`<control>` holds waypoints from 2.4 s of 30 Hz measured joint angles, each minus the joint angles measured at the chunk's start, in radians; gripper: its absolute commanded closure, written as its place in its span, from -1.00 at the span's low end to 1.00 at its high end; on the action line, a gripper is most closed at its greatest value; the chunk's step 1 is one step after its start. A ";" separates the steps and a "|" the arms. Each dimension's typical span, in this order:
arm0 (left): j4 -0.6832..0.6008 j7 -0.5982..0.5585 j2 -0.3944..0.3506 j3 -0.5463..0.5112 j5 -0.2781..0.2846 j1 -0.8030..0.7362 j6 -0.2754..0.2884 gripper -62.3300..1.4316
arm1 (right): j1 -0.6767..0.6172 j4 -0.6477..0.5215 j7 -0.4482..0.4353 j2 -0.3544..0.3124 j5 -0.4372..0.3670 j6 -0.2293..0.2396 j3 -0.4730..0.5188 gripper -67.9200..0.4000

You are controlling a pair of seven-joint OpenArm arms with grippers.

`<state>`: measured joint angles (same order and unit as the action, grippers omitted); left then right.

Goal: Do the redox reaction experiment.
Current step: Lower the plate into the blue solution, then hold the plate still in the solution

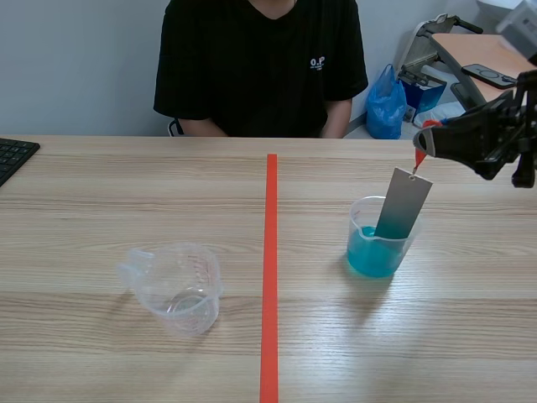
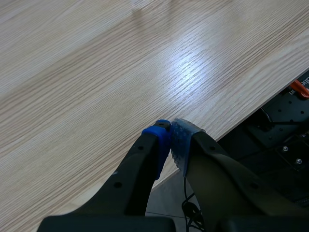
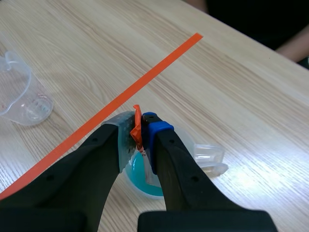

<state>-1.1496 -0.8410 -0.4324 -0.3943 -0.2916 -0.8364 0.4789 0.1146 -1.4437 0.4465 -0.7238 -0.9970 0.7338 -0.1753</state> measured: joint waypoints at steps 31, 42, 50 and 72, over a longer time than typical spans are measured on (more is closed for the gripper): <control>0.000 0.002 0.000 0.000 0.000 0.000 0.000 0.84 | 0.054 0.082 -0.016 0.034 0.040 0.000 -0.037 0.94; 0.000 0.002 0.000 0.000 0.001 0.000 0.000 0.84 | 0.054 0.082 -0.016 0.034 0.040 0.000 -0.037 0.94; 0.000 -0.005 0.000 0.000 0.001 0.000 0.000 0.84 | 0.054 0.082 -0.016 0.034 0.040 0.000 -0.037 0.94; 0.000 -0.008 0.000 0.000 0.002 0.000 0.000 0.84 | 0.054 0.082 -0.016 0.034 0.040 0.000 -0.037 0.94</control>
<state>-1.1496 -0.8494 -0.4324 -0.3943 -0.2897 -0.8364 0.4789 0.1684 -1.3613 0.4301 -0.6895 -0.9573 0.7341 -0.2119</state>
